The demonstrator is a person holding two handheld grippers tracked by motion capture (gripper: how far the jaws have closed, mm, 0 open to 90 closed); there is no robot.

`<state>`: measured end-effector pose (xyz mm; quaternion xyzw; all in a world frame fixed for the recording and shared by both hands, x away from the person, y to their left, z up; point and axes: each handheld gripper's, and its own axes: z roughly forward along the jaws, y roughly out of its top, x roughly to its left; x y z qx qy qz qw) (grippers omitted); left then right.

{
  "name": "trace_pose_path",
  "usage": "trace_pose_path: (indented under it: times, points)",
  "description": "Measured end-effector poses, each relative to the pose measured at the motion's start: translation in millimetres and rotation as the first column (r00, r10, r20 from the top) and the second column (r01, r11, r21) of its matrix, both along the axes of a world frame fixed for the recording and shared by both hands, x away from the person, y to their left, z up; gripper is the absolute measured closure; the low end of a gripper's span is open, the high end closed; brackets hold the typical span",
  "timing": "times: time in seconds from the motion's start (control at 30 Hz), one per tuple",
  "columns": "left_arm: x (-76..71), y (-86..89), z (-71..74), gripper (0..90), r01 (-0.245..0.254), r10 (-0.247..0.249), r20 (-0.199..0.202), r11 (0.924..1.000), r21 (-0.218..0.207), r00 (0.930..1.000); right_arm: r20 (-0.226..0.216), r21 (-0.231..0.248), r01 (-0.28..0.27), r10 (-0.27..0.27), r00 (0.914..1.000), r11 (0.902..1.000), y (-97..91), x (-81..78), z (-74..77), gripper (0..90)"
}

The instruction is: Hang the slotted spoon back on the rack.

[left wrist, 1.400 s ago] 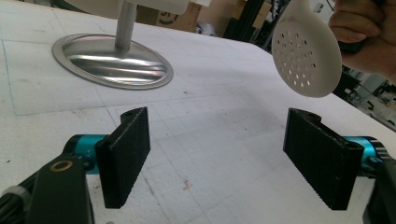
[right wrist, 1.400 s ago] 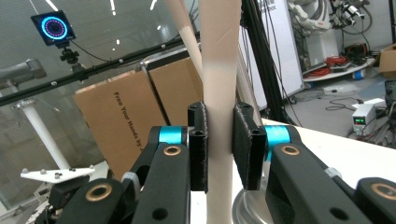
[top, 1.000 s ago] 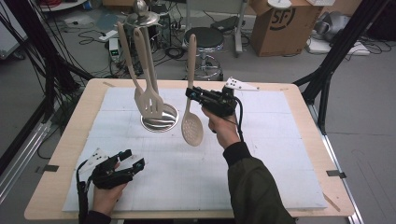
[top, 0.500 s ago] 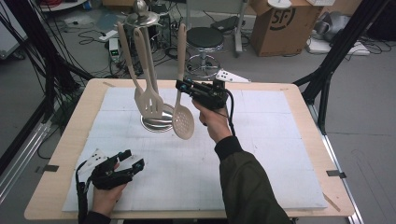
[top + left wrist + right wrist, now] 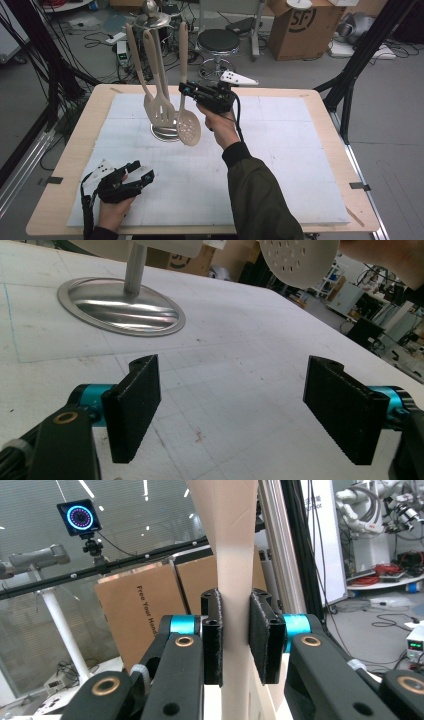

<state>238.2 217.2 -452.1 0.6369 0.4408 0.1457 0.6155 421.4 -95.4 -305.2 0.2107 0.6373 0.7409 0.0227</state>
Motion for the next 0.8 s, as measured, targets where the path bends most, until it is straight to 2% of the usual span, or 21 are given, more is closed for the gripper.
trace_pose_path:
  times: [0.23, 0.5, 0.8]
  points:
    - [-0.4, 0.5, 0.0, 23.5, -0.001, 0.001, -0.002, 1.0000, 0.001, 1.0000, -0.011, -0.005, -0.010, 0.010, 0.9999, 0.9999, 3.4, 4.1, -2.0, 77.6]
    - [-0.6, 0.4, 0.1, 23.6, -0.001, 0.001, -0.004, 1.0000, -0.001, 1.0000, -0.014, -0.012, -0.033, 0.032, 0.9994, 0.9994, 7.3, 8.8, 3.4, 77.6]
    - [-0.8, 0.7, 0.1, 23.6, 0.000, 0.000, -0.004, 1.0000, -0.002, 1.0000, -0.022, -0.019, -0.039, 0.039, 0.9990, 0.9991, 10.2, 12.6, 0.1, 77.6]
